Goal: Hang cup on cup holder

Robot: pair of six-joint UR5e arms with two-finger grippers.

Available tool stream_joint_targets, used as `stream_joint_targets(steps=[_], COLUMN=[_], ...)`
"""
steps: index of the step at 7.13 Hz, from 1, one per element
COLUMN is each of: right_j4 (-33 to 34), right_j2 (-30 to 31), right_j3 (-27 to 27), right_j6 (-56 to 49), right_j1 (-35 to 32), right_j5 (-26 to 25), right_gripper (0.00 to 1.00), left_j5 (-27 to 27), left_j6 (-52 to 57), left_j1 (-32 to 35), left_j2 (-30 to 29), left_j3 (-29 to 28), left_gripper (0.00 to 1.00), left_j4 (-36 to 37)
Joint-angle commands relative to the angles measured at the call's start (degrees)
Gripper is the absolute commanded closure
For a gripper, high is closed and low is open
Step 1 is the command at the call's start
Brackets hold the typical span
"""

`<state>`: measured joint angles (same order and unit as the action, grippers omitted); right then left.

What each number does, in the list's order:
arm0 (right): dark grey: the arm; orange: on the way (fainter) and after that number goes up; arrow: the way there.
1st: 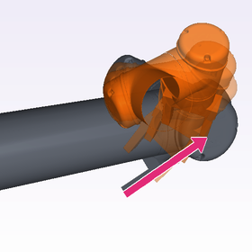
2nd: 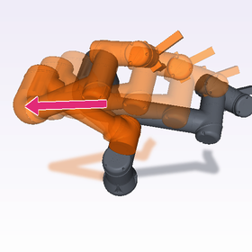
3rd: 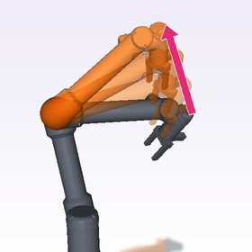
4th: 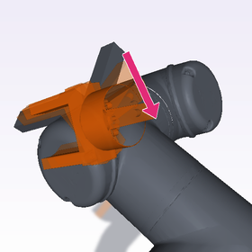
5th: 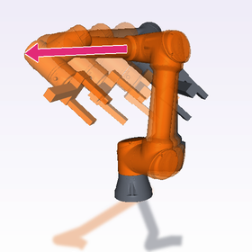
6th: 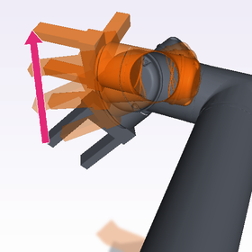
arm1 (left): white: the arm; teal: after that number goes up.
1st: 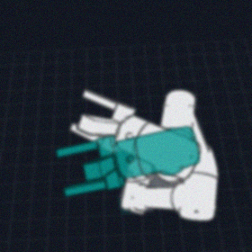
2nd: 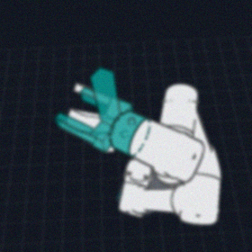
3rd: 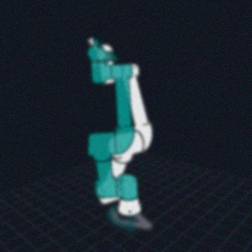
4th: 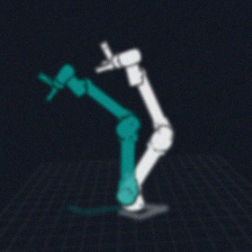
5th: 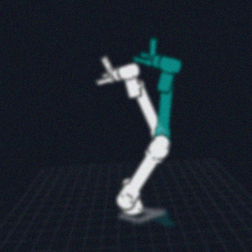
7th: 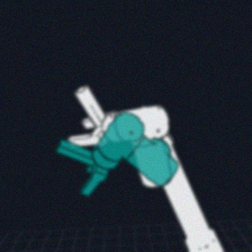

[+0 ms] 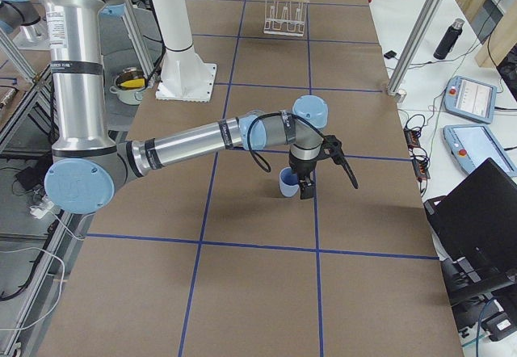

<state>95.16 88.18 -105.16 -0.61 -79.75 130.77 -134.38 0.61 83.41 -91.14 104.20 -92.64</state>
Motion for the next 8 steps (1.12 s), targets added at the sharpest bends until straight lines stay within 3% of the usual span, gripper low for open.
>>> stream_joint_targets(steps=[1, 8], right_j4=[0.02, -2.79], right_j2=[-0.12, 0.15], right_j3=[0.05, 0.48], right_j6=[0.00, 0.00], right_j1=[0.12, 1.79], right_j5=[0.01, 0.10], right_gripper=[0.00, 0.00], left_j5=[0.00, -0.09], left_j6=[0.00, 0.00], left_j1=[0.00, 0.00], left_j2=[0.00, 0.00], left_j3=[0.30, 0.31], left_gripper=[0.02, 0.02], left_j4=[0.00, 0.00])
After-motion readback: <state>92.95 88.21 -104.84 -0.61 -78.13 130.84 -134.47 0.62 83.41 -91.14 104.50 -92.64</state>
